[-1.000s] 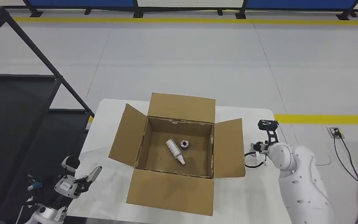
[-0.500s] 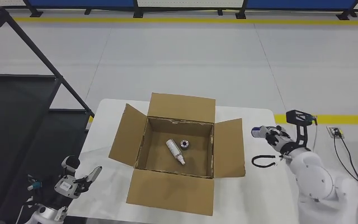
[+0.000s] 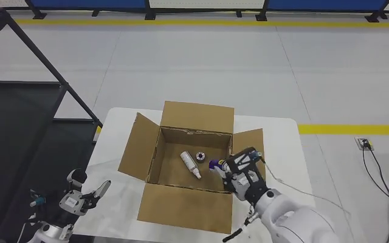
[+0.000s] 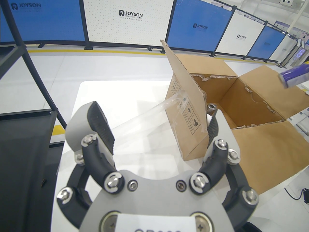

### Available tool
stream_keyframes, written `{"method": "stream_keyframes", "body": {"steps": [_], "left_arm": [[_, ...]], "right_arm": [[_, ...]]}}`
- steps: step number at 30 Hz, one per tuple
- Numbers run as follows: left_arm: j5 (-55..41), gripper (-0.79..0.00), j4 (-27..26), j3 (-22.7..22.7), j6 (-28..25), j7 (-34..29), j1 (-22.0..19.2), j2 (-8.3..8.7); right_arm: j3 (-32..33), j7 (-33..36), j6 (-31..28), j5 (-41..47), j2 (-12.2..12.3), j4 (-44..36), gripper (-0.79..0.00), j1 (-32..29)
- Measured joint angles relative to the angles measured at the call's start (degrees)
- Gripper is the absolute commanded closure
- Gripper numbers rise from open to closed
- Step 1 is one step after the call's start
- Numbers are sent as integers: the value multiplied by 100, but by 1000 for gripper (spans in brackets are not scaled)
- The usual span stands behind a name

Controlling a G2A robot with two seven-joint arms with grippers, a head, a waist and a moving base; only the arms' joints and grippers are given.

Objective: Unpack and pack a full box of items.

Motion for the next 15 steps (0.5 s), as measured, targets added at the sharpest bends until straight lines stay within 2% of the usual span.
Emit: {"method": "stream_keyframes", "body": {"steps": [3,7,15], "left_arm": [[0,-785,0,0,0,0,0,0],[0,-785,0,0,0,0,0,0],[0,-785,0,0,0,0,0,0]], "right_arm": [[-735,346,360,-415,-119,963,0,726],[-1389,351,953,-550,-320,2232,0,1577],[-1948,377,1629,-474,-658,4205,0,2712]]}}
